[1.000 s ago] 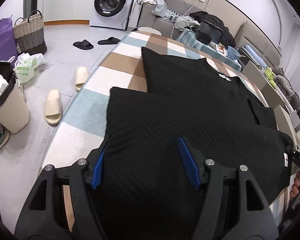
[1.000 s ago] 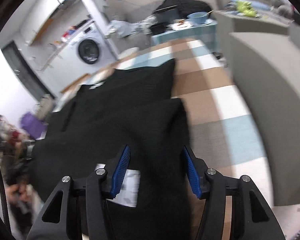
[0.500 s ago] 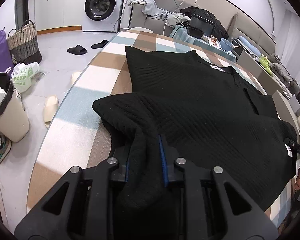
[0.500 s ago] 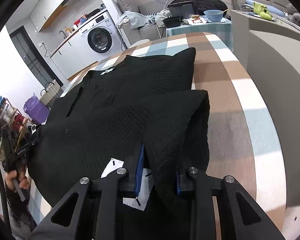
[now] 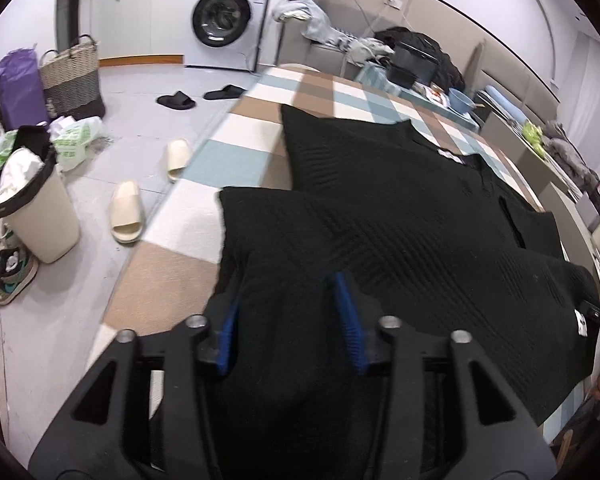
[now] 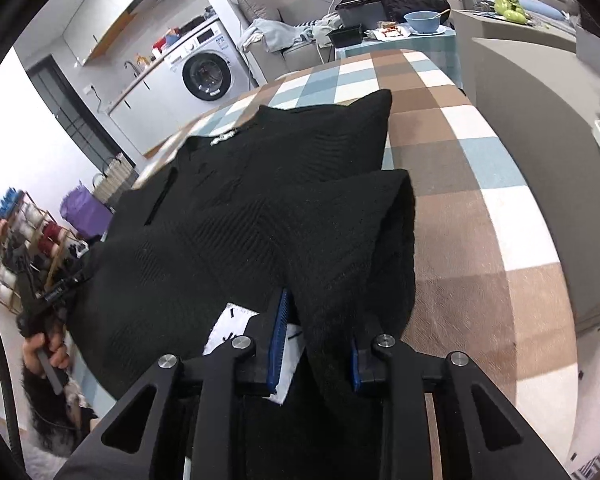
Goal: Fold small clothes
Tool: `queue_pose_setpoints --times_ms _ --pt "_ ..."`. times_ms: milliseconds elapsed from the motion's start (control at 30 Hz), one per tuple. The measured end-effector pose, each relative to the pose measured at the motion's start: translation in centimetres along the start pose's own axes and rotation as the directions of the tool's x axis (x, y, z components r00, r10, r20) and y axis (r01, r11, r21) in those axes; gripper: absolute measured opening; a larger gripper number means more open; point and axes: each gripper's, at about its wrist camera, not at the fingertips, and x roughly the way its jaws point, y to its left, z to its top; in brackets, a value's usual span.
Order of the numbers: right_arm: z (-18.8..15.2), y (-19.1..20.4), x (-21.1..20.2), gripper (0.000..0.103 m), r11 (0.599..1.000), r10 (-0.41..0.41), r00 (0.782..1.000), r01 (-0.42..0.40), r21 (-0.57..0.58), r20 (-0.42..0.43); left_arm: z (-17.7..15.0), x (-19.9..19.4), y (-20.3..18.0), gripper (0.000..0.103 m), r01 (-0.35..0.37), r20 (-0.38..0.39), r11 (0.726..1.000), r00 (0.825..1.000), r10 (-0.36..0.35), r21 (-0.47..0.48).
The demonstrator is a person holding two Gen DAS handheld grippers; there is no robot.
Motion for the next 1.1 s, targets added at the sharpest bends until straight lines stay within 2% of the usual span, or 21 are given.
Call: queue_pose_setpoints --times_ms 100,200,233,267,300,367,433,467,600,667,700,767,833,900,967,1000,1033,1100 --pt "-0.4 -0.5 -1.8 0.037 0.999 0.034 0.999 -0.034 -0.005 0.033 -0.5 -1.2 1.0 0.049 -0.002 0.011 0.999 1.0 0.003 -0.036" --pt "-0.9 -0.7 -2.6 0.037 0.998 0.06 0.996 -0.06 0.004 0.06 -0.6 -2.3 1.8 0.046 0.003 0.041 0.997 0.999 0.0 -0.071" --pt "-0.8 -0.8 -2.7 0.037 0.998 0.065 0.995 -0.066 0.011 0.073 -0.6 -2.6 1.9 0.04 0.007 0.055 0.997 0.998 -0.002 -0.079" --pt "-0.6 -0.8 -2.6 0.037 0.998 0.062 0.994 -0.064 0.019 0.089 -0.6 -2.9 1.9 0.018 0.018 0.071 0.996 0.997 -0.013 -0.083" --pt "-0.2 -0.9 -2.4 0.036 0.998 0.054 0.993 -0.058 0.029 0.101 -0.6 -3.0 1.9 0.006 0.022 0.071 0.996 0.997 -0.016 -0.083" --pt "0.2 -0.6 -2.1 0.029 0.998 0.057 0.992 -0.061 0.031 0.114 -0.3 -3.2 1.7 0.002 0.024 0.082 0.996 0.996 -0.017 -0.081" --pt "0.9 -0.3 -1.5 0.008 0.999 0.037 0.992 -0.039 0.015 0.119 0.2 -3.9 1.5 0.001 0.033 0.112 0.996 0.993 -0.024 -0.082" --pt "1.2 0.0 -1.5 0.006 1.0 0.026 0.992 -0.026 0.001 0.122 0.5 -4.2 1.4 0.001 0.038 0.127 0.996 0.991 -0.028 -0.082" --pt "3.1 1.1 -4.2 0.005 0.997 0.068 0.968 -0.055 -0.059 0.243 2.6 -5.9 1.0 0.001 0.071 0.2 0.994 0.978 -0.054 -0.079" --pt "4.6 1.4 -5.2 0.005 0.995 0.093 0.953 -0.078 -0.065 0.288 3.8 -6.0 0.7 0.001 0.053 0.226 0.996 0.973 -0.037 -0.065" --pt "5.3 1.6 -5.1 0.005 0.996 0.076 0.952 -0.058 -0.068 0.298 4.3 -5.4 0.6 0.001 0.037 0.224 0.998 0.974 -0.024 -0.056" --pt "6.3 1.5 -3.8 0.005 0.998 0.013 0.959 0.005 -0.06 0.282 5.2 -3.8 0.7 0.001 0.018 0.193 0.998 0.981 -0.006 -0.062" --pt "7.1 0.5 -1.4 0.005 0.999 -0.051 0.973 0.051 0.005 0.224 5.6 -1.6 1.2 0.001 -0.007 0.144 0.997 0.989 0.018 -0.074" --pt "7.3 -0.1 0.0 0.005 0.992 -0.121 0.976 0.112 0.058 0.182 5.4 -0.3 1.4 0.002 -0.004 0.111 0.997 0.994 0.013 -0.08" --pt "7.4 -0.9 1.2 0.006 0.986 -0.142 0.98 0.129 0.105 0.136 4.9 0.5 1.8 0.004 -0.007 0.078 0.996 0.997 0.014 -0.092" --pt "7.2 -1.0 1.3 0.01 0.985 -0.148 0.981 0.135 0.105 0.129 4.5 0.5 2.1 0.01 -0.007 0.069 0.995 0.998 0.013 -0.096" --pt "6.9 -1.2 1.2 0.02 0.985 -0.146 0.981 0.133 0.108 0.127 4.2 0.4 2.3 0.014 -0.007 0.061 0.995 0.998 0.013 -0.096" --pt "5.9 -2.1 0.1 0.035 0.987 -0.104 0.987 0.088 0.133 0.121 3.6 -0.2 2.7 0.044 -0.021 0.049 0.995 0.998 0.026 -0.1"
